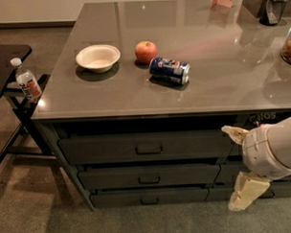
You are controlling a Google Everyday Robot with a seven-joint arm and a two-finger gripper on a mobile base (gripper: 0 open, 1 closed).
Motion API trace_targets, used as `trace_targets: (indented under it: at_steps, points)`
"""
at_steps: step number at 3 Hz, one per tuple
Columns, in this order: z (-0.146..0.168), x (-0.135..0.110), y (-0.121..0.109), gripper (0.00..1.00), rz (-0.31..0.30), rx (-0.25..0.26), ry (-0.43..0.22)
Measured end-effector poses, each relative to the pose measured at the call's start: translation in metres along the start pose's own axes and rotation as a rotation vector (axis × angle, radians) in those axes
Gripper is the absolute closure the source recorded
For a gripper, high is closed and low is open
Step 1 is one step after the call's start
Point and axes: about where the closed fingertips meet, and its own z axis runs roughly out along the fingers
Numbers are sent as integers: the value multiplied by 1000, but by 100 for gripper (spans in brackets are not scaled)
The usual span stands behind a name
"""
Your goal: Open bottom drawer
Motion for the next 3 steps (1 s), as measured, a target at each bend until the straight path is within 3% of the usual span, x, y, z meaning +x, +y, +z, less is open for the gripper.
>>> trace_targets:
  at_steps: [1, 2, 3]
  points:
    - [40, -1, 1, 0, 15, -60, -3]
    - [96, 15, -1, 0, 67, -102, -31]
    - [143, 33, -3, 0, 103, -93, -70]
